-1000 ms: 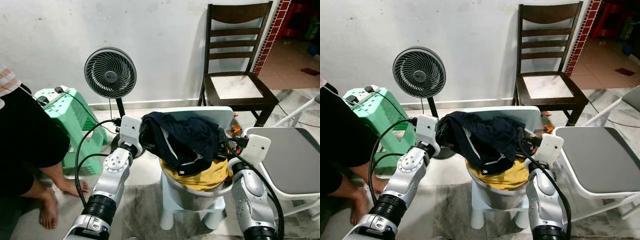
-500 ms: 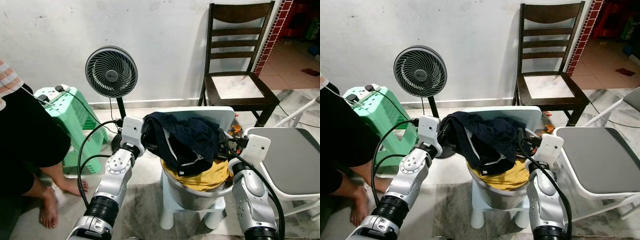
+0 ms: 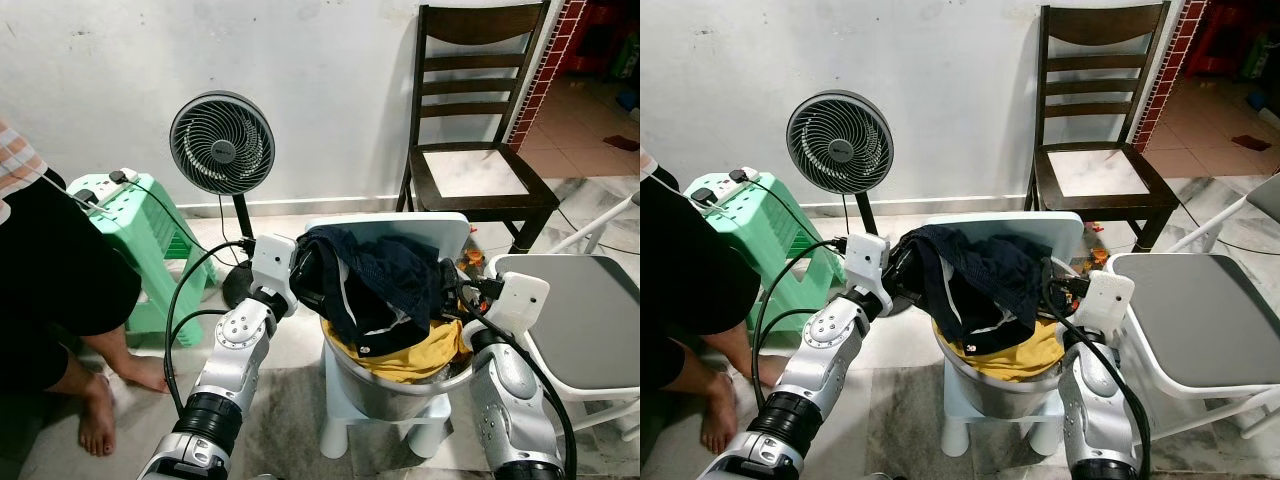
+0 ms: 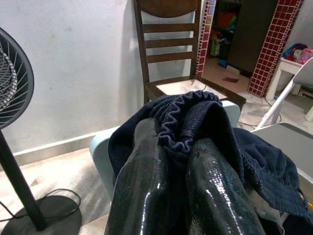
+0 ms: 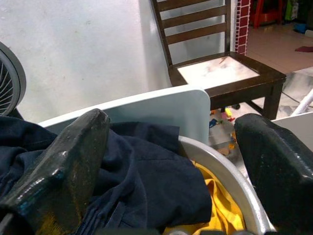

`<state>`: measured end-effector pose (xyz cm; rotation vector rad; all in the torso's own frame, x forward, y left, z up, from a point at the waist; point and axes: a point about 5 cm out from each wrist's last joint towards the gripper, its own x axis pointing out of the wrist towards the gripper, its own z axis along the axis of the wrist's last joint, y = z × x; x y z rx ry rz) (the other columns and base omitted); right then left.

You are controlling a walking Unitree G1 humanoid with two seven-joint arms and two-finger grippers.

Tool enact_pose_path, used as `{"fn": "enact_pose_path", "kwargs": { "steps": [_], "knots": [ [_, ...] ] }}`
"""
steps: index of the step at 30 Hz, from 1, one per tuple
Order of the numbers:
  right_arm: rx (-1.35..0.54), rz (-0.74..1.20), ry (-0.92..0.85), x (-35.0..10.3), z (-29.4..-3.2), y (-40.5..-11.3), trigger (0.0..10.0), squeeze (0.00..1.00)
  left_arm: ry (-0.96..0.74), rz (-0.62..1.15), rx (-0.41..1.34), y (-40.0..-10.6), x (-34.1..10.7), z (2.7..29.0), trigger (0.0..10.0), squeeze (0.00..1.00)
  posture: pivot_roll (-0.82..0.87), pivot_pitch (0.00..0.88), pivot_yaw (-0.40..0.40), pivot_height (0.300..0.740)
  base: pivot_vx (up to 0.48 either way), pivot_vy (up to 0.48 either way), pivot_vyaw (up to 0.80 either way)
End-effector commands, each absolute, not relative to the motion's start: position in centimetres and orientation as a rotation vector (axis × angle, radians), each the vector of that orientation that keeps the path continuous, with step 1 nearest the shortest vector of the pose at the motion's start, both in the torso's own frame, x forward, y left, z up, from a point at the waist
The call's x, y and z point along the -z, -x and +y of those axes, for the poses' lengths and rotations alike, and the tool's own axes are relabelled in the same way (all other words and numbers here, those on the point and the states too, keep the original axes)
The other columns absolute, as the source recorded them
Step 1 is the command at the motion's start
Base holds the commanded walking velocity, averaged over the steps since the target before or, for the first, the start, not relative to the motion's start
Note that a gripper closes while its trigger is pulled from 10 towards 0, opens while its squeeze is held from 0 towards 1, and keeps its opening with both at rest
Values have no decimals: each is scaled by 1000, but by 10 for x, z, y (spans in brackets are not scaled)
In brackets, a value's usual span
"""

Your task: Hang hanger

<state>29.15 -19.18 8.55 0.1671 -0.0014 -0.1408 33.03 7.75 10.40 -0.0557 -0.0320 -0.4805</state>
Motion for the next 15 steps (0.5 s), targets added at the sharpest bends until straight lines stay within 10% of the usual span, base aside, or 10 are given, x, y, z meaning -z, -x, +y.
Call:
{"fn": "enact_pose_path", "kwargs": {
  "steps": [1,15],
  "knots": [
    [130,-14,-162,-91,-190,-293,10000,0,51,-57,474,-330,-109,77,10000,0,-10,64,32,740,0,0,0],
    [123,-10,-153,-91,-190,-295,10000,0,10,-37,471,-329,-106,74,10000,0,-5,71,28,740,-79,0,0]
  ]
}}
